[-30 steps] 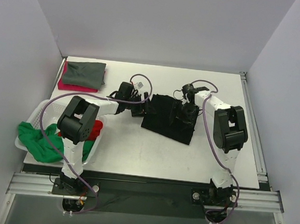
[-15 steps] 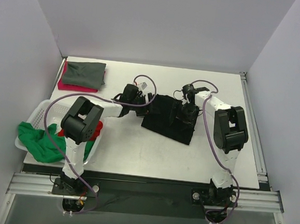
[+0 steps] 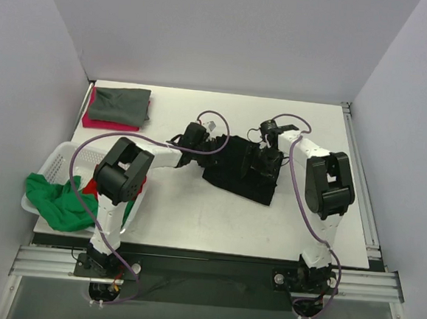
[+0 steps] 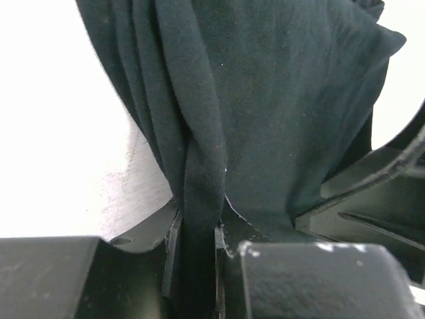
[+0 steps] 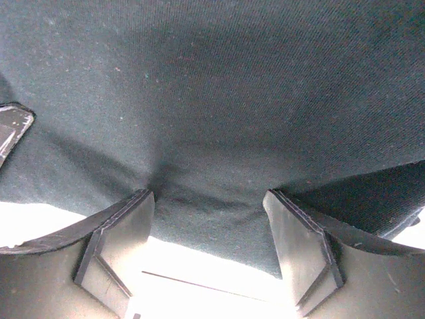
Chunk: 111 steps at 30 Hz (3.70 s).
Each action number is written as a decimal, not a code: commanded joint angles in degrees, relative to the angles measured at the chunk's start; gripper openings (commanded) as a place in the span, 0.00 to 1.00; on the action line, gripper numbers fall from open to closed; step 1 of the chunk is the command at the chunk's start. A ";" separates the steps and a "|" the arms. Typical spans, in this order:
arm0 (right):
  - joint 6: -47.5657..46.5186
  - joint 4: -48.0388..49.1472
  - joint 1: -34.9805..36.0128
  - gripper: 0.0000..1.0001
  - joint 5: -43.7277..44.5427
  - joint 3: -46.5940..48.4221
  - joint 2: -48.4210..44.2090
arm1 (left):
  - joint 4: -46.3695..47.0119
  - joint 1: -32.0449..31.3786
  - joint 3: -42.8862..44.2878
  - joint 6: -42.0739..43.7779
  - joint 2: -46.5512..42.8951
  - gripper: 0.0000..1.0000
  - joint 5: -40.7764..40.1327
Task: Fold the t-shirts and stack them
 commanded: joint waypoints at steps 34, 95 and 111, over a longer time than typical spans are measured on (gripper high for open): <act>-1.20 -4.74 0.51 0.77 0.02 -13.11 -16.16 | -45.08 10.47 34.19 51.95 -5.03 0.00 -43.32; -0.14 -6.15 3.23 0.76 1.34 -19.54 -17.40 | -53.95 34.73 71.03 51.87 6.22 0.00 -25.05; 1.18 -6.76 4.46 0.77 0.99 -19.89 -18.28 | -51.50 42.55 68.83 48.36 14.30 0.00 -17.49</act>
